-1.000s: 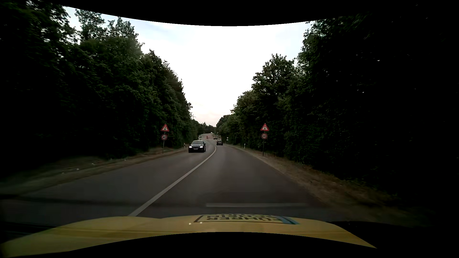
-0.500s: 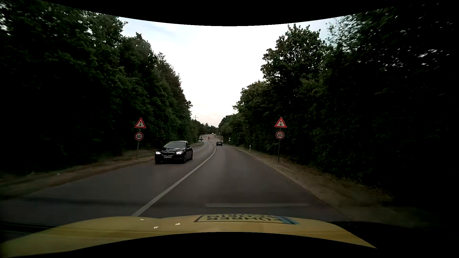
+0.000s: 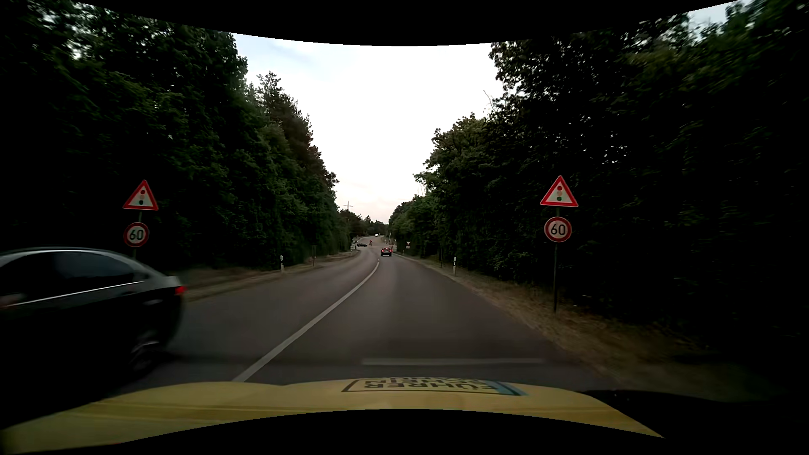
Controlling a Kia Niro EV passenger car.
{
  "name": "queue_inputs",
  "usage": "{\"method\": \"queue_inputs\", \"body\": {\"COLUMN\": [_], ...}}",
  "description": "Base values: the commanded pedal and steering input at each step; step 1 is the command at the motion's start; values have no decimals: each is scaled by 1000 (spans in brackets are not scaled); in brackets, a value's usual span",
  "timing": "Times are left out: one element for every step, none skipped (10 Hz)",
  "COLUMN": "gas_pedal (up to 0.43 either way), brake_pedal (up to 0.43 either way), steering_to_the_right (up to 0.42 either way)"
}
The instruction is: Follow the waypoints while adhering to traffic rules and regulations
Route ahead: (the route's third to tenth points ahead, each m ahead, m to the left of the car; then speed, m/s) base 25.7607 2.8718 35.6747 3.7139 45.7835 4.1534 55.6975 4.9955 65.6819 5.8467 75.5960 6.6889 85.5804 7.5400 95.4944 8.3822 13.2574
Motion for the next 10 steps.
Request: {"method": "queue_inputs", "body": {"gas_pedal": [47, 47, 47, 47, 47, 47, 47, 39, 39, 39], "brake_pedal": [0, 0, 0, 0, 0, 0, 0, 0, 0, 0], "steering_to_the_right": [-10, -10, -10, -10, -10, -10, -10, -10, -10, -10]}}
